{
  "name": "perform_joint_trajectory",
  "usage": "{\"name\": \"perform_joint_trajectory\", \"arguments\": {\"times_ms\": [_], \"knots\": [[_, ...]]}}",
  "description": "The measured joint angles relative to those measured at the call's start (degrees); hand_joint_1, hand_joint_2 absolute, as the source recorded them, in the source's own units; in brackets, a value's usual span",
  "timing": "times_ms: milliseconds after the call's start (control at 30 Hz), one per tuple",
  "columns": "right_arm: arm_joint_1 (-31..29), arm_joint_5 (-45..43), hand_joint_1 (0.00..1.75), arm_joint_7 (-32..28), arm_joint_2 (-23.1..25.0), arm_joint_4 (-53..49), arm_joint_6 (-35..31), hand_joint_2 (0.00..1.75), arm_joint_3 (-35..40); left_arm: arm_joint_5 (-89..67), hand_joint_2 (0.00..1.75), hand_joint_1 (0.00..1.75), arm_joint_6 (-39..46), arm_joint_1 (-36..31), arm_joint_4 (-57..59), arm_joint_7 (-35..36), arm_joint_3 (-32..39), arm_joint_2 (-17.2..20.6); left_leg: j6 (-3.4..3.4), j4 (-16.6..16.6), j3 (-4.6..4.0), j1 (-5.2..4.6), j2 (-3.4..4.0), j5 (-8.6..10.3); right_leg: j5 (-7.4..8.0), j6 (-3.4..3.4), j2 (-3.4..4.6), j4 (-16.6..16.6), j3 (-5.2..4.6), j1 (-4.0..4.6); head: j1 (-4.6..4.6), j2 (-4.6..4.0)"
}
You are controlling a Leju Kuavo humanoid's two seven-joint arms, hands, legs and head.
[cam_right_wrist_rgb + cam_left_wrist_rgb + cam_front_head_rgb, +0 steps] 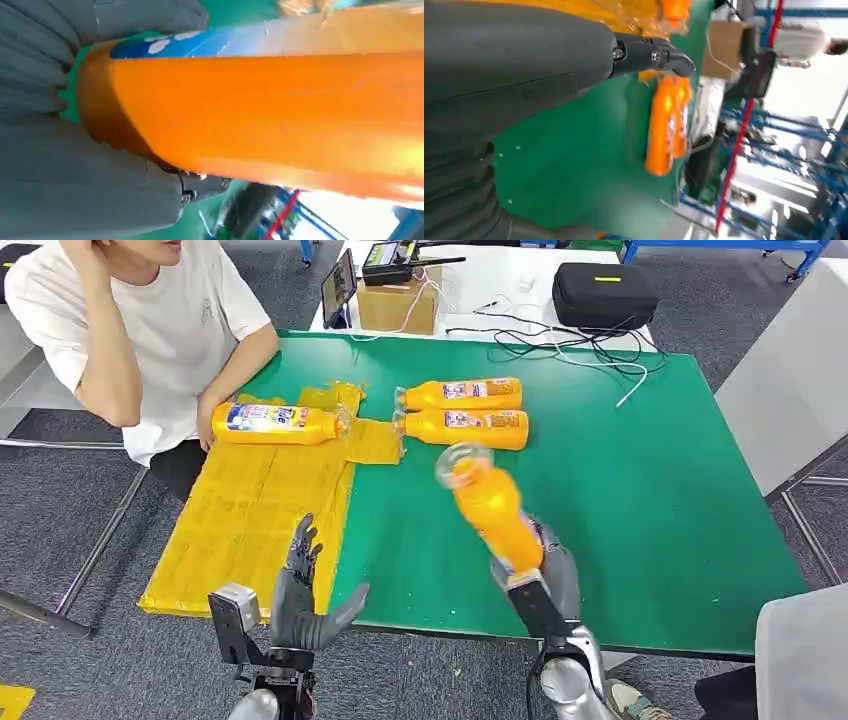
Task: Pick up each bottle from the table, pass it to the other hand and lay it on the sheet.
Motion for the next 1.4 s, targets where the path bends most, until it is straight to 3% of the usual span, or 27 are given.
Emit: {"name": "perform_joint_trajectory", "arguments": {"times_ms": [200,333,400,800,1033,1300,1400], "knots": [[1.7,-4.8,1.75,-3.7,1.7,-7.2,-2.7,1.75,-0.4,1.7,1.75,0.0,-5.4,0.0,0.3,-1.4,-2.6,0.9,0.02,0.0,-0.16,-0.04,-0.03,-0.02,-0.01,0.01,-0.01,0.0,-0.14,-0.02,0.0,0.0],[1.7,-4.4,1.75,-4.4,2.1,-8.2,0.8,1.75,0.6,8.1,1.75,0.0,-17.5,-0.3,0.9,1.1,-5.4,1.7,0.02,0.0,-0.18,-0.05,-0.01,-0.03,-0.01,0.01,0.0,0.0,-0.16,-0.03,0.0,0.02],[1.8,-3.1,1.75,-4.7,2.5,-8.2,2.4,1.75,2.2,8.9,1.75,0.0,-19.7,-0.5,1.2,1.1,-6.4,1.9,0.02,0.0,-0.18,-0.04,0.0,-0.03,-0.01,0.01,0.0,0.0,-0.2,-0.02,-0.02,0.0],[2.0,-1.9,1.75,-5.1,3.6,-8.1,2.5,1.75,6.5,9.3,1.75,0.0,-20.3,-1.2,2.3,1.1,-8.0,2.1,0.01,0.0,-0.23,-0.04,-0.04,-0.02,-0.03,0.0,-0.01,0.0,-0.2,-0.02,-0.02,0.0],[1.5,2.6,1.75,-2.3,4.6,-4.3,7.2,1.75,12.6,6.6,1.75,0.0,-22.5,-1.6,2.4,-0.7,-9.4,2.4,0.0,0.0,-0.26,0.02,-0.02,-0.02,-0.03,-0.01,0.0,0.0,-0.26,0.02,-0.02,0.02],[1.4,2.8,1.75,-2.0,4.7,-3.9,7.2,1.75,13.1,6.5,1.75,0.0,-22.5,-1.6,2.4,-0.8,-9.3,2.4,-0.01,0.0,-0.27,0.02,-0.03,-0.02,-0.03,-0.01,0.0,0.0,-0.25,0.02,-0.04,0.0],[-1.1,6.9,1.75,1.3,5.3,0.1,6.6,1.75,17.0,4.6,1.75,0.0,-18.6,-1.3,2.6,-1.8,-8.7,2.6,-0.02,0.0,-0.27,0.08,0.05,-0.01,-0.03,-0.02,0.01,0.0,-0.29,0.06,-0.02,0.0]]}}
